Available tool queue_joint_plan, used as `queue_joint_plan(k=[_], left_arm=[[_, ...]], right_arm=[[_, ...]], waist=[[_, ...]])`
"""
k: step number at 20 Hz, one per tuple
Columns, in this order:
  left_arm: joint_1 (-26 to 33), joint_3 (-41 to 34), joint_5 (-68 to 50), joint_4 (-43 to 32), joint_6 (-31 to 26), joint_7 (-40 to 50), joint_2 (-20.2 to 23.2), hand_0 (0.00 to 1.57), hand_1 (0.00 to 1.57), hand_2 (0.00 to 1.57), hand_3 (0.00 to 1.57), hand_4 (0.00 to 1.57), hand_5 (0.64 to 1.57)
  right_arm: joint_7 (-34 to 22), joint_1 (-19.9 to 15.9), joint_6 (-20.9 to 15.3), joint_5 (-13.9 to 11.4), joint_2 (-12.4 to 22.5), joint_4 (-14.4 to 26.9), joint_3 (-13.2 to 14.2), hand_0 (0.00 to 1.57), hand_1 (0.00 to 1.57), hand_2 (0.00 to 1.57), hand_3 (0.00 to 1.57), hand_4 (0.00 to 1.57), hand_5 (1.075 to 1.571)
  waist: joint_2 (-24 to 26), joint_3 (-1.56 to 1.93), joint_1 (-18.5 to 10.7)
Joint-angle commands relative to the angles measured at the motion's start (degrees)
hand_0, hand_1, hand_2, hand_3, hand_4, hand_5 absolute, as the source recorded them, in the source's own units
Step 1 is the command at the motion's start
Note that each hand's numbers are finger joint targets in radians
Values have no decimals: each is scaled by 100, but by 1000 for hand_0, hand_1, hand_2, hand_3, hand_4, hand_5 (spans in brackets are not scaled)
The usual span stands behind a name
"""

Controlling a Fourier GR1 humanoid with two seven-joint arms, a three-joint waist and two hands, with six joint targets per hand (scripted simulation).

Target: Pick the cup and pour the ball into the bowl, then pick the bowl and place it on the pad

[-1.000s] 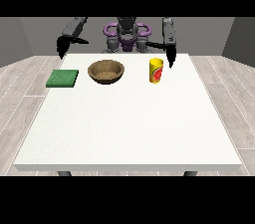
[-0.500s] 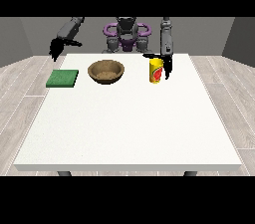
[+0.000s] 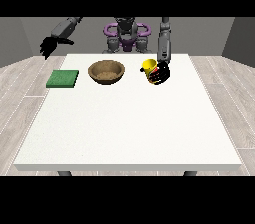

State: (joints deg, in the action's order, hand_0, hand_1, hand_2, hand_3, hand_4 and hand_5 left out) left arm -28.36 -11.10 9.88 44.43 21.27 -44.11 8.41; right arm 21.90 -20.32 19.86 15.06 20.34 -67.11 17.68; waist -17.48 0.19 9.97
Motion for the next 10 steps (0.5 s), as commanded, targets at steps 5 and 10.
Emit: queue_joint_plan(k=[5, 10], left_arm=[[-341, 239, 560, -310, 695, 485, 118, 1356, 1356, 1571, 1571, 913, 1511], [-395, 1250, 1631, 80, 1047, 1808, -167, 1374, 1374, 1571, 1571, 1015, 1531]], right_arm=[[167, 97, 339, 84, 496, 695, 360, 0, 0, 0, 0, 0, 1555], [6, 157, 286, -8, 698, 1633, 517, 0, 0, 0, 0, 0, 1558]], waist=[[324, -14, -135], [1388, 2, -710]])
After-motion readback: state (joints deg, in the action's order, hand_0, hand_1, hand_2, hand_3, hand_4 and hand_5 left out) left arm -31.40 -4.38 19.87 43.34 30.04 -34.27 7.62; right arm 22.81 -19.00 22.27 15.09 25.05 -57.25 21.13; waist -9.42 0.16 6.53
